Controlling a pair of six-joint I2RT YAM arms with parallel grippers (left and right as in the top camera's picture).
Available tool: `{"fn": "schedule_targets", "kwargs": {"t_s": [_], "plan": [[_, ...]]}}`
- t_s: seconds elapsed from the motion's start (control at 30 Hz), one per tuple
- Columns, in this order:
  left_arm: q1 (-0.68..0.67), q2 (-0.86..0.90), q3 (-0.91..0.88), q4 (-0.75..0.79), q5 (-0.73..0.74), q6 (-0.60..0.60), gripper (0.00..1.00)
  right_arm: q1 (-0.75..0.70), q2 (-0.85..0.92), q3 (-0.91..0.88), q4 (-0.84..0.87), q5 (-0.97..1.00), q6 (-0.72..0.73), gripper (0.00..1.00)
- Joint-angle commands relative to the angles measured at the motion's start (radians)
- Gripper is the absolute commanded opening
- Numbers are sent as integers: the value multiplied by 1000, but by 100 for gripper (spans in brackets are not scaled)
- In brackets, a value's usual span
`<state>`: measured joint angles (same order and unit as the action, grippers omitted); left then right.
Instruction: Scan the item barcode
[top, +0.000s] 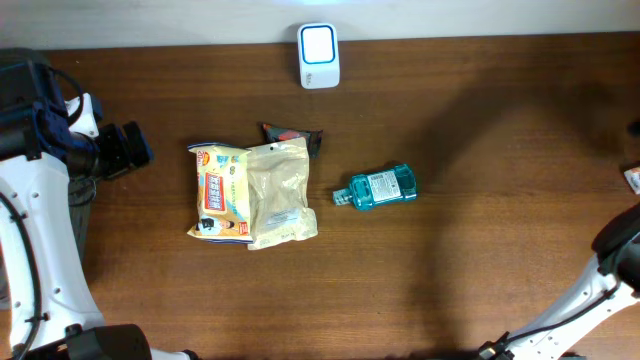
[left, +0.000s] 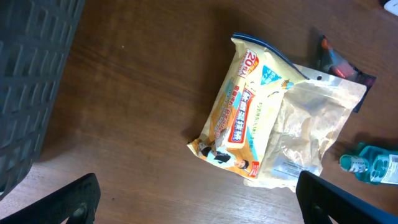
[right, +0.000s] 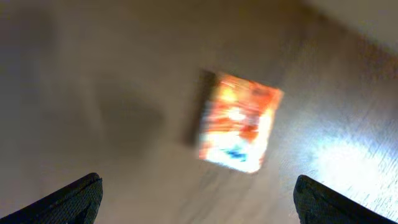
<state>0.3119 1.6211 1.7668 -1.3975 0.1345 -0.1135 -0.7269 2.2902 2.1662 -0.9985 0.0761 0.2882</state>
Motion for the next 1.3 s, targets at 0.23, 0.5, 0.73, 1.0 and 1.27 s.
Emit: {"fn": "schedule_targets", "kwargs": {"t_s": [0.23, 0.5, 0.73, 1.0, 1.27], "plan": [[3, -13, -3, 2, 10, -6, 99, 323, -209, 44, -146, -580, -253, 99], [3, -13, -3, 2, 10, -6, 99, 703, -201, 42, -364, -249, -591, 99], [3, -13, -3, 2, 10, -6, 99, 1073, -195, 42, -377, -61, -440, 99], [3, -13, -3, 2, 10, -6, 99, 1313, -76, 42, -266, -248, -191, 99], [3, -13, -3, 2, 10, -6, 99, 1461, 88, 42, -208, -152, -71, 99]]}}
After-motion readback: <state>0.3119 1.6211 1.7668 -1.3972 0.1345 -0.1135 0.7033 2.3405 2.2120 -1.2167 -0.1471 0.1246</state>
